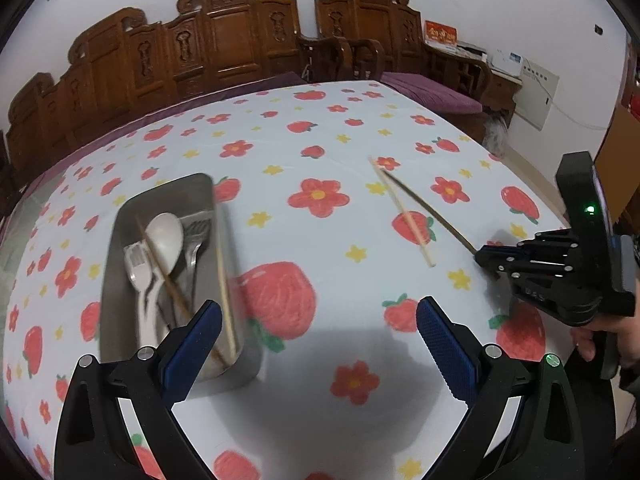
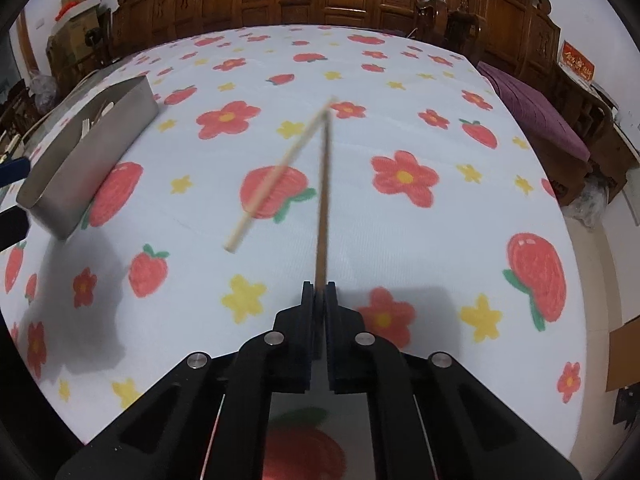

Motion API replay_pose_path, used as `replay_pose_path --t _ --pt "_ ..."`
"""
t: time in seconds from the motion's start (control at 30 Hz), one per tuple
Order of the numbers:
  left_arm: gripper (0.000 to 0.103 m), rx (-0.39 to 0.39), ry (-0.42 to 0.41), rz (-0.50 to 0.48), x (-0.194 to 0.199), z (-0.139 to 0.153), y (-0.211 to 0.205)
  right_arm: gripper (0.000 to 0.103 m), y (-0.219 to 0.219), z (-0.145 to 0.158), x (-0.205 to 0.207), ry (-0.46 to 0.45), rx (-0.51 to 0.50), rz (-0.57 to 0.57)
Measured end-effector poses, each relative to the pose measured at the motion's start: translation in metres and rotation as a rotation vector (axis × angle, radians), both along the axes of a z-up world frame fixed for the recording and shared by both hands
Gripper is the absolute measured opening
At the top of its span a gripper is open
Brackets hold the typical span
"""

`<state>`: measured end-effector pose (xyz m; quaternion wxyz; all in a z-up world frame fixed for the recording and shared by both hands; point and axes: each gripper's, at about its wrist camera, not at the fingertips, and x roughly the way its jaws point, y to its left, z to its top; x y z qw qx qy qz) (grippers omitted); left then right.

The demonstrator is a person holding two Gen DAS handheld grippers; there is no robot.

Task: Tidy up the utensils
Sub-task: 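Reach to the loose chopsticks and grasp the dark chopstick with the right tool, then grasp the light wooden chopstick with the left tool while the right tool holds the dark chopstick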

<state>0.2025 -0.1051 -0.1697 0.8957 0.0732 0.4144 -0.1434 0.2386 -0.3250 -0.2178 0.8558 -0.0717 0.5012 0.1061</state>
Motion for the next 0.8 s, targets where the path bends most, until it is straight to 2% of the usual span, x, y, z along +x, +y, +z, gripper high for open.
replay_pose_path --t 0.27,0.47,0.8 --pt "0.094 0.031 0.018 -0.047 0.024 -0.016 -0.047 0.006 -0.040 0.013 -0.001 -0.023 0.024 -0.071" --pt "0.093 0.036 0.043 -0.050 0.047 -0.032 -0.072 0.006 -0.050 0.014 0.000 -0.034 0.024 -0.092" --pt "0.064 0.043 0.122 -0.043 0.080 -0.054 -0.091 0.006 -0.059 0.001 0.004 -0.004 0.051 -0.111"
